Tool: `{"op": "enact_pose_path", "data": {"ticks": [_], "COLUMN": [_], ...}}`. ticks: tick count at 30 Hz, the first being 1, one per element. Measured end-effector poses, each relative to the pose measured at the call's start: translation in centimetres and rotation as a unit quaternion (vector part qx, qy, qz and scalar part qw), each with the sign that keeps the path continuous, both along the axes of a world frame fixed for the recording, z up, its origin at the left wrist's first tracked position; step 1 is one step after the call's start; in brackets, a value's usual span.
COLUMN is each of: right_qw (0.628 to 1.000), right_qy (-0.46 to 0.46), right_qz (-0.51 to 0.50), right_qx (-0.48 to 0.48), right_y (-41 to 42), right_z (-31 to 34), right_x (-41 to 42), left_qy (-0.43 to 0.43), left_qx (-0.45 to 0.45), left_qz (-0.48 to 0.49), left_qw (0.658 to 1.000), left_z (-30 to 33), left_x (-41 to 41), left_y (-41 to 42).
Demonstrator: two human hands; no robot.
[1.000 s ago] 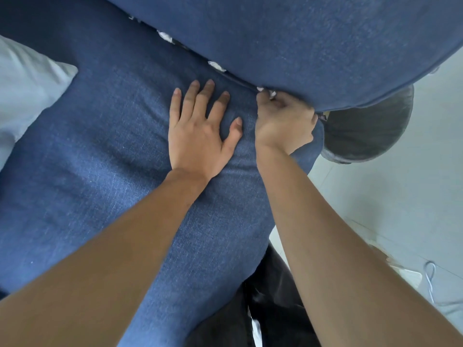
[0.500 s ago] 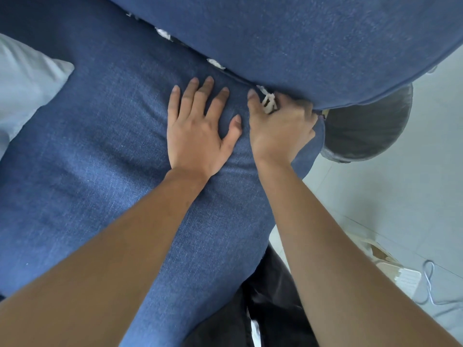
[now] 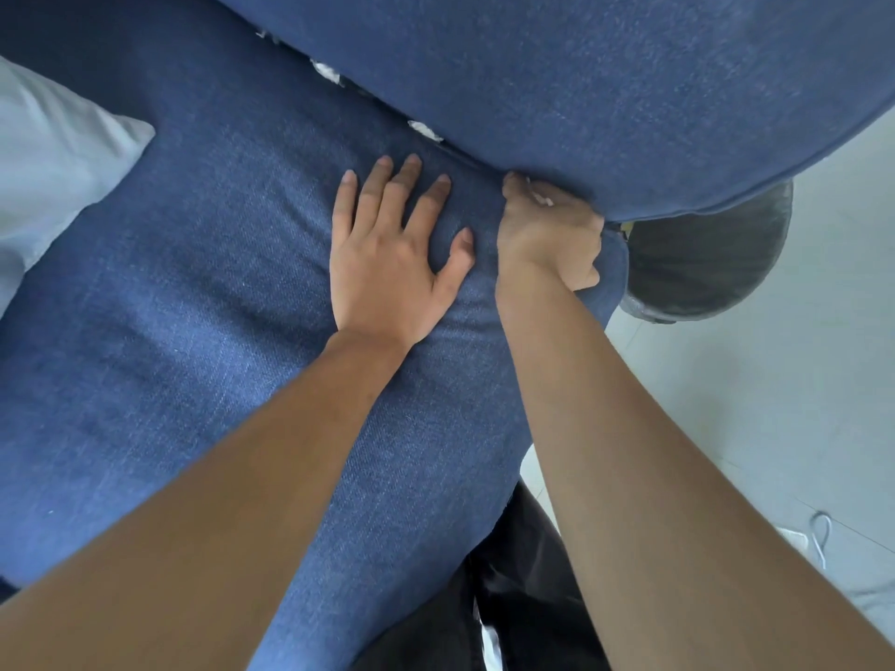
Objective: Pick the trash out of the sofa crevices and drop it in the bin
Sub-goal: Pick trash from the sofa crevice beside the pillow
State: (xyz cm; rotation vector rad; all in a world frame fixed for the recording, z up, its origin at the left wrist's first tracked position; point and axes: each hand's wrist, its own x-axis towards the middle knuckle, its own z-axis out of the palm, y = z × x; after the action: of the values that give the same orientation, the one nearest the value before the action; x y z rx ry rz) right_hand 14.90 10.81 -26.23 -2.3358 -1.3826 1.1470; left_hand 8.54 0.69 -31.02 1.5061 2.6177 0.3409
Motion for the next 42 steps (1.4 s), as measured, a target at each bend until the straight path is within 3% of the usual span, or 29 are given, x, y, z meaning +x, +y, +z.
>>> {"op": "enact_pose_path", "data": {"ticks": [3, 5, 8, 13, 18, 25, 34, 36, 39, 42], "right_qw": [0.989, 0.969, 0.933, 0.897, 0.852, 0.837, 0.831, 0.833, 0.867, 0.895], "right_qy": [0.018, 0.062, 0.05, 0.033, -0.08, -0.104, -0.112, -0.103, -0.032, 0.035], "right_qz": [0.06, 0.104, 0.198, 0.325, 0.432, 0.442, 0.445, 0.435, 0.386, 0.325], "right_qx": [0.131, 0.217, 0.298, 0.299, 0.284, 0.305, 0.314, 0.325, 0.314, 0.304], "right_y": [-1.3, -2.1, -2.7, -3.5, -4.4, -4.4, -4.4, -4.3, -4.3, -4.3], "right_z": [0.0, -0.2, -0.8, -2.5, -3.6, -4.2, -4.3, -4.2, -3.6, -2.7], "right_x": [1.1, 2.3, 3.0, 2.9, 4.0, 4.1, 4.0, 4.0, 4.0, 3.8], "left_qy": [-0.005, -0.015, -0.031, -0.032, -0.03, 0.008, -0.025, -0.036, -0.058, -0.155], "left_qx": [0.005, 0.015, 0.029, 0.017, -0.011, -0.117, -0.129, -0.112, -0.047, 0.074], "left_qz": [0.004, 0.01, 0.025, 0.041, 0.08, 0.199, 0.257, 0.239, 0.204, 0.191], "left_qw": [1.0, 1.0, 0.999, 0.998, 0.996, 0.973, 0.957, 0.964, 0.976, 0.966], "left_z": [0.2, 0.5, 0.9, 1.3, 1.3, 0.8, 0.3, 0.6, 1.4, 2.7], "left_x": [-0.1, -0.2, -0.5, -1.1, -2.3, -3.6, -4.1, -4.1, -4.3, -5.4], "left_y": [0.1, 0.2, 0.6, 1.6, 3.9, 8.3, 9.3, 8.9, 7.5, 5.6]}}
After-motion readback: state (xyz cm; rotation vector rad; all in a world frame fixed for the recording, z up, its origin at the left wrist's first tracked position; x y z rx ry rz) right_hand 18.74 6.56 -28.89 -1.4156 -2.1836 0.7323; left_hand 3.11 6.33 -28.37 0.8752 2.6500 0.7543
